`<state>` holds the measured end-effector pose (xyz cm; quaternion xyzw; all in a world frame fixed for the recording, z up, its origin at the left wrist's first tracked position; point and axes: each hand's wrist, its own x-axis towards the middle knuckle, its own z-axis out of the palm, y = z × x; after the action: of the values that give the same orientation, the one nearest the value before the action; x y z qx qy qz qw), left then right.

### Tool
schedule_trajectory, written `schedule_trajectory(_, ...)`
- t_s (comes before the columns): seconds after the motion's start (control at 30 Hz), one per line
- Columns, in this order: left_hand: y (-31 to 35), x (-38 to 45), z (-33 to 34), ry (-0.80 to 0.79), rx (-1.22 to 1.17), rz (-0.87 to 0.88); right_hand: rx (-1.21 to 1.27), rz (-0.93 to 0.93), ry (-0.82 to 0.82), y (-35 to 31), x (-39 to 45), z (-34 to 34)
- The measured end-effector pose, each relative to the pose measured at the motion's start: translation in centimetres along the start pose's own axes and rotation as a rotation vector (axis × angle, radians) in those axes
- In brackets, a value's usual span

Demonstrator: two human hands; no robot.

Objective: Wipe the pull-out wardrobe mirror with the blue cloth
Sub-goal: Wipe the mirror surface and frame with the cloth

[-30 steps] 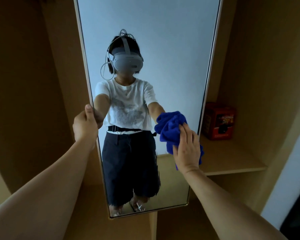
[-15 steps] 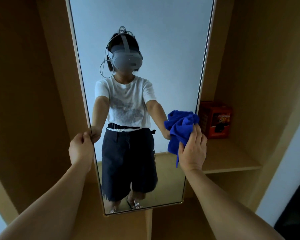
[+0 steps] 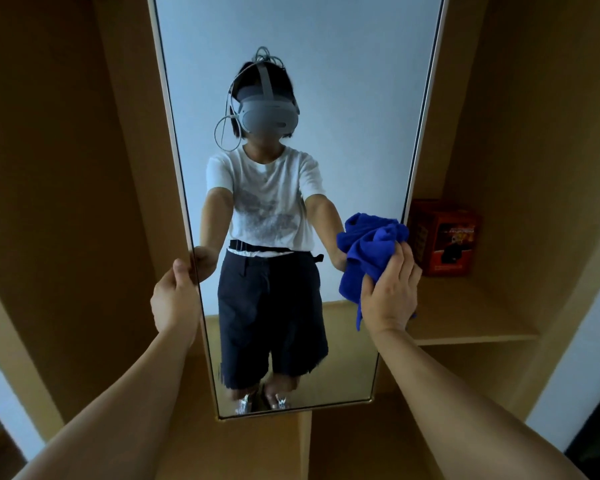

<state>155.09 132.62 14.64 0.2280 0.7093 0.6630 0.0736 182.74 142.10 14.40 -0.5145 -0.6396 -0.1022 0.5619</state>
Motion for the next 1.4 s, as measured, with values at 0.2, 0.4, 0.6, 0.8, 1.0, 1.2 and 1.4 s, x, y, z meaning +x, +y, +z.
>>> schedule_trajectory(0.2,-3.2,-0.1,0.1,-0.023,-0.012,-0.062,-0.027,-0.067,-0.038,-1.0,-4.6,2.0)
schedule_trajectory(0.4,-6.2,-0.6,0.3,-0.062,-0.021,-0.047,-0.101,-0.18,-0.257,-0.8,-10.2,2.8)
schedule_trajectory(0.6,-6.3,-0.3,0.1,-0.111,0.024,0.009,-0.088,-0.278,-0.147,-3.2,-7.4,2.5)
schedule_trajectory(0.8,-6.2,-0.2,0.0,-0.12,0.026,0.049,-0.056,-0.364,-0.015,-5.2,-8.4,5.0)
schedule_trajectory(1.0,-6.7,0.0,0.3,-0.142,0.096,0.135,-0.11,-0.799,-0.152,-2.6,-14.3,7.9)
schedule_trajectory(1.2,-6.7,0.6,0.6,-0.179,0.072,0.118,-0.144,-0.963,-0.272,-2.3,-16.1,8.8)
schedule_trajectory(1.4,-6.6,0.7,0.2,-0.258,0.054,0.14,0.042,-0.739,-0.128,-8.4,-12.9,8.6)
